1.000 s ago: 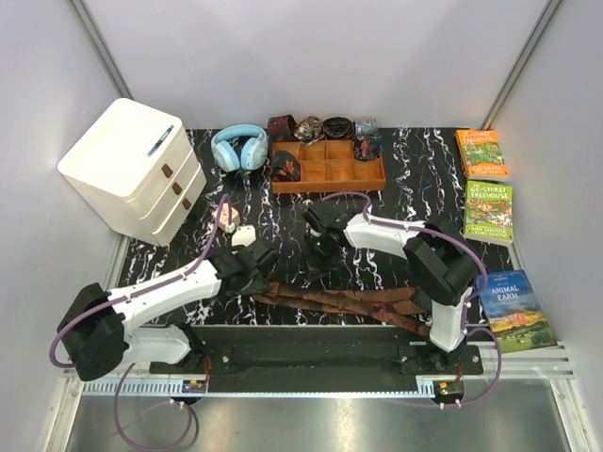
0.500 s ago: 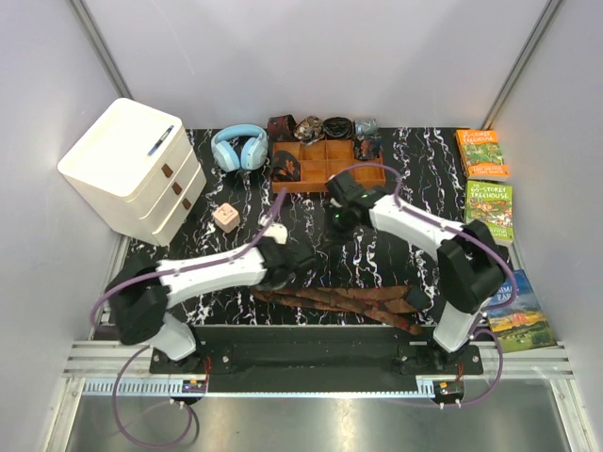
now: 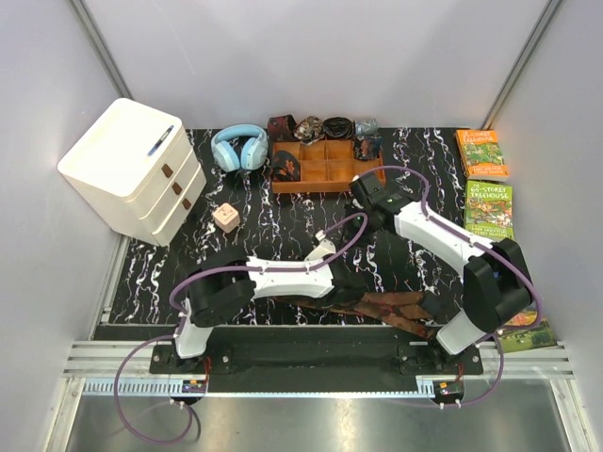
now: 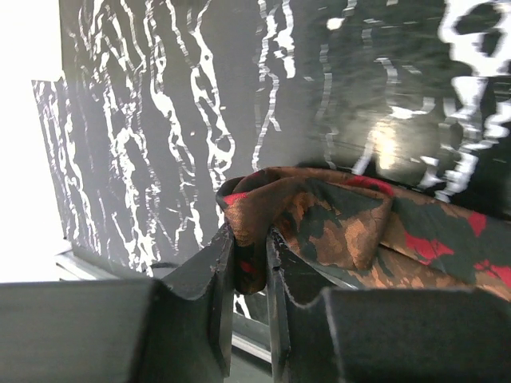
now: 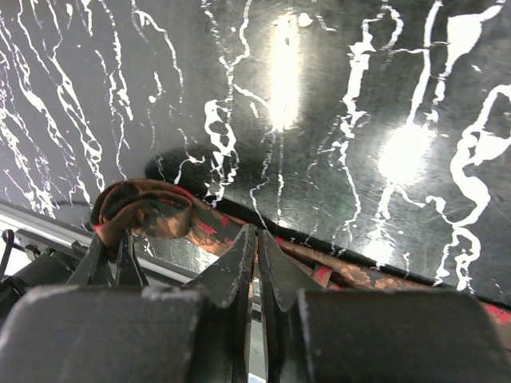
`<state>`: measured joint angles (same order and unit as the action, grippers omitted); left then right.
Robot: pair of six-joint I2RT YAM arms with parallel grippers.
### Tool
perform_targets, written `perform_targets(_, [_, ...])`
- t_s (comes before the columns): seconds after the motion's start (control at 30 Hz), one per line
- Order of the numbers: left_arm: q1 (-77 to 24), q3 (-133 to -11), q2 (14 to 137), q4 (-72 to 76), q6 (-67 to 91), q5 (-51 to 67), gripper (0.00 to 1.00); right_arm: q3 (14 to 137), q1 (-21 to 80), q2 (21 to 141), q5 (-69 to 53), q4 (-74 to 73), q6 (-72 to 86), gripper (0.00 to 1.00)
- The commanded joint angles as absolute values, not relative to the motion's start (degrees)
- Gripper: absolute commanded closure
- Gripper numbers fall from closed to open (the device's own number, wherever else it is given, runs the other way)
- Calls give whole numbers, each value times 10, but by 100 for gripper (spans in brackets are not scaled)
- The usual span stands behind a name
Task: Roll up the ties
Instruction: Roll the tie at the center of the board.
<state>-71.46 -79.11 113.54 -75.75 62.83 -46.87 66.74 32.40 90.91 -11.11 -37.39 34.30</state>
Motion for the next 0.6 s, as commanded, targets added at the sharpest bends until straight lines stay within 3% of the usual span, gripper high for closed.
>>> perform_targets(0.0, [-720,-814,1135,-886,641,-499,90,654,311,876,-117,-374,334,89])
perform_targets(0.13, [-715,-806,1094,-886,636,-504,89,633,312,875,-197,-361,354,89])
perform_targets(0.23, [-699,-806,1061,-885,629,-506,88,586,313,880,-286,-268,394,89])
perform_targets(0.57, [-672,-790,1020,-885,610,-522,88,591,405,968,-345,-123,510,91])
